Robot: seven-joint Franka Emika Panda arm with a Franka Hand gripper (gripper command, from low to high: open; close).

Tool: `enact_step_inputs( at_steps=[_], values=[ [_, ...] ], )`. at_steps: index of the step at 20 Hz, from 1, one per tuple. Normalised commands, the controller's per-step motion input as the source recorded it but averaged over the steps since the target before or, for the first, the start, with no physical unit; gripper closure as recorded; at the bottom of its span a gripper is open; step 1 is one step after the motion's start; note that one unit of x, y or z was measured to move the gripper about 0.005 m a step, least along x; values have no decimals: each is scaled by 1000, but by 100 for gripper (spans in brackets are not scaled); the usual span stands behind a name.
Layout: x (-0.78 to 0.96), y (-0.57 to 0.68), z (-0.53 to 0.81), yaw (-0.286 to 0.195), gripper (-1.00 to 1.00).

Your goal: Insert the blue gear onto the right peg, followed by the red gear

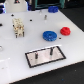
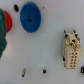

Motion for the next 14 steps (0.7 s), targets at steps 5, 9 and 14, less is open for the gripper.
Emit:
enact_step_inputs(
  at_steps=[5,9,14],
  values=[
    [-317,583,-206,0,-100],
    [-249,465,-346,0,-100],
    [-232,268,-506,0,-100]
  ],
)
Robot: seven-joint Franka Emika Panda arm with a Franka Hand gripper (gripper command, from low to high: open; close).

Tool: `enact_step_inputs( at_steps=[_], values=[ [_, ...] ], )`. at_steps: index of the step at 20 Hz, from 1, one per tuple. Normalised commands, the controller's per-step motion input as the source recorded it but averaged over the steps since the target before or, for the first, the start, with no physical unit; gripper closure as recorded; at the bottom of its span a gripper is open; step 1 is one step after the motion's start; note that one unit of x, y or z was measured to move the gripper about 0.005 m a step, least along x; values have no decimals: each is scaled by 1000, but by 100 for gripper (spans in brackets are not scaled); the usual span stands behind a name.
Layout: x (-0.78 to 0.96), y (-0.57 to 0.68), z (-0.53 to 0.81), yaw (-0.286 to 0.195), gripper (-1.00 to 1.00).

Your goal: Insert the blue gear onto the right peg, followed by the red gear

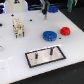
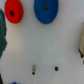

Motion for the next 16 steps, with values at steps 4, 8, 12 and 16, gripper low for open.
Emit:
enact_step_inputs(
  at_steps=[4,8,12,16],
  values=[
    [-208,79,-543,0,-100],
    [-187,30,-527,0,-100],
    [-195,4,-528,0,-100],
    [-195,-5,-515,0,-100]
  ],
)
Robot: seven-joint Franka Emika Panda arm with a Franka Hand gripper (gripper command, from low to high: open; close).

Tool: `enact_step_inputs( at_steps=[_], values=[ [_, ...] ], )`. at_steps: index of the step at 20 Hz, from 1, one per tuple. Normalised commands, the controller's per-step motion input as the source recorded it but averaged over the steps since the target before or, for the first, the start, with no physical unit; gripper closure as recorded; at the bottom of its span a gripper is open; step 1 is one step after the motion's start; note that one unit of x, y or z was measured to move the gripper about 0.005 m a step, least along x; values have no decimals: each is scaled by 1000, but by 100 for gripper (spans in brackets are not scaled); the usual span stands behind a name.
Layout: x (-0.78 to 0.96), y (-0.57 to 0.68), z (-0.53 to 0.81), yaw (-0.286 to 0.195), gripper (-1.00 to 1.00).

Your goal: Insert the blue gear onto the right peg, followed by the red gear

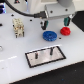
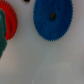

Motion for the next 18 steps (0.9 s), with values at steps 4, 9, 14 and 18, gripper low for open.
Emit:
enact_step_inputs(
  at_steps=[4,9,14,18],
  values=[
    [-215,-15,-517,0,-100],
    [-253,-49,-382,0,-100],
    [-167,-22,-83,0,100],
    [-138,-3,-4,0,-100]
  ],
)
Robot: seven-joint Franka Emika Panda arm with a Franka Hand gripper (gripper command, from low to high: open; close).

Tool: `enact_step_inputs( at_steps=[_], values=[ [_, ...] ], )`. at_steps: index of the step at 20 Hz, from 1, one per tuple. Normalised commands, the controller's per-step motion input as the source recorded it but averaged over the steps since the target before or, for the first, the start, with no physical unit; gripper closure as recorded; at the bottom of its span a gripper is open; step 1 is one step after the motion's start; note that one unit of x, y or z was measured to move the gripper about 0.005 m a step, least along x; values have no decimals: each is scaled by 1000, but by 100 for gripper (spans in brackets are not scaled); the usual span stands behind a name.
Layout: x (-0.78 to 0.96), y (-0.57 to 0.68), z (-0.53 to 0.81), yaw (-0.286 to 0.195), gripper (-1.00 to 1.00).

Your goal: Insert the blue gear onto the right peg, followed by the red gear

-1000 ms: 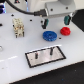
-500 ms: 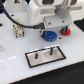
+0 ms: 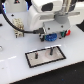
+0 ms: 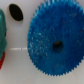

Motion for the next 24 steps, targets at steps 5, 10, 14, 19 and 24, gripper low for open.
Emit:
enact_step_inputs(
  at_steps=[5,10,14,19,24],
  values=[
    [-625,-139,-63,0,-100],
    [-423,-149,-19,0,100],
    [38,15,204,0,100],
    [244,33,513,0,100],
    [426,7,533,0,100]
  ],
)
